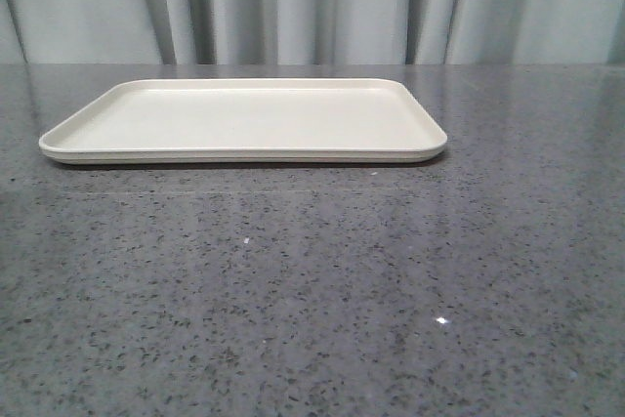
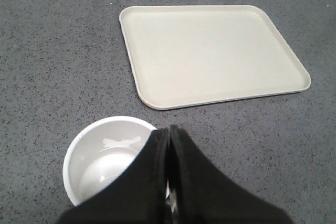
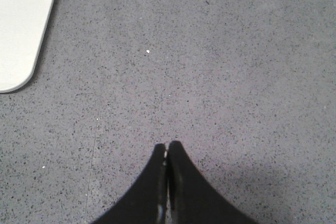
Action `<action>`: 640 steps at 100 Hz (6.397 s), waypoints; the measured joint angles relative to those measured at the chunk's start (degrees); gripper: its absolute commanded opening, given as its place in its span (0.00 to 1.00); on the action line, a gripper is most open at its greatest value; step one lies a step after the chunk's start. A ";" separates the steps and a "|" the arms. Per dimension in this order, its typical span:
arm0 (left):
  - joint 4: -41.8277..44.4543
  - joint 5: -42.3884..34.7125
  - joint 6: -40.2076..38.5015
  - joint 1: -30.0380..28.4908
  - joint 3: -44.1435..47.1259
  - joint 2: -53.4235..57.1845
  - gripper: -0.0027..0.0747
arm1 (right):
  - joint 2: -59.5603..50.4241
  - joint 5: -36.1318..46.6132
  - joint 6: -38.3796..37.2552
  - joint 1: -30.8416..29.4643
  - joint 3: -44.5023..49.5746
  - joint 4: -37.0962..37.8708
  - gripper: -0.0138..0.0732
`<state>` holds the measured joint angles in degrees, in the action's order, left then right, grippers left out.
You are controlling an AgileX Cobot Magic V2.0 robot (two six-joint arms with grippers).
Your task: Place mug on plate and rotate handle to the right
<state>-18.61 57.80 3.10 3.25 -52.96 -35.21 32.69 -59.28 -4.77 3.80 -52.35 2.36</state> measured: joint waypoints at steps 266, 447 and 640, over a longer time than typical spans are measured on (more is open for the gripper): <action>6.30 6.60 -1.49 0.00 -20.24 -30.88 0.01 | 0.00 0.74 0.13 0.00 0.00 0.00 0.86; 6.52 7.84 -7.13 19.60 -49.78 -72.94 0.01 | 0.00 2.01 0.13 0.00 0.00 0.00 0.86; 23.66 -9.41 -10.54 14.70 -5.36 -19.36 0.73 | 0.00 4.03 0.13 0.00 0.00 0.00 0.86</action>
<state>5.05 48.39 -7.44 17.95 -58.32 -54.57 32.69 -55.24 -4.64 3.80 -52.35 2.36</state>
